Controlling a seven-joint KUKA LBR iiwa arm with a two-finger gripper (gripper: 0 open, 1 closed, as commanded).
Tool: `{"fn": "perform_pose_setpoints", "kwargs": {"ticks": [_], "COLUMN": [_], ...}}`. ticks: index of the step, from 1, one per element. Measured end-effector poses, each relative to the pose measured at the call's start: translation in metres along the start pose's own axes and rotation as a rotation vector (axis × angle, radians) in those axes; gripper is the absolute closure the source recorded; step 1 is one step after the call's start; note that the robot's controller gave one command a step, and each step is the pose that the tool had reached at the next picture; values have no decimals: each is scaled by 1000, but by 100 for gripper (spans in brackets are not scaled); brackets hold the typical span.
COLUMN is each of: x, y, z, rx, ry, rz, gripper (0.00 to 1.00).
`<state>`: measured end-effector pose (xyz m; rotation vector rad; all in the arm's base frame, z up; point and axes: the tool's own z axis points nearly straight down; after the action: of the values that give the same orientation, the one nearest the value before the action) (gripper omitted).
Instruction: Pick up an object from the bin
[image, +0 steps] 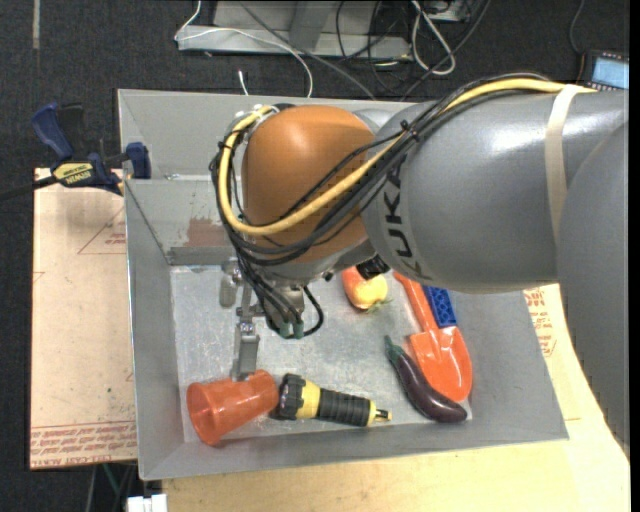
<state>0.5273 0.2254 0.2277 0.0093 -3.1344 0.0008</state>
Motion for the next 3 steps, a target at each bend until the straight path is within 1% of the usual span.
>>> {"fn": "perform_pose_setpoints", "kwargs": {"ticks": [1,2,3], "x": [-2,27,44], "y": [-2,-15,-26], "z": [-5,104,73], "rx": [-2,-1,-2], "ry": [-7,-7,-11], "rz": [6,-208,-335], "gripper": [0,0,0]}}
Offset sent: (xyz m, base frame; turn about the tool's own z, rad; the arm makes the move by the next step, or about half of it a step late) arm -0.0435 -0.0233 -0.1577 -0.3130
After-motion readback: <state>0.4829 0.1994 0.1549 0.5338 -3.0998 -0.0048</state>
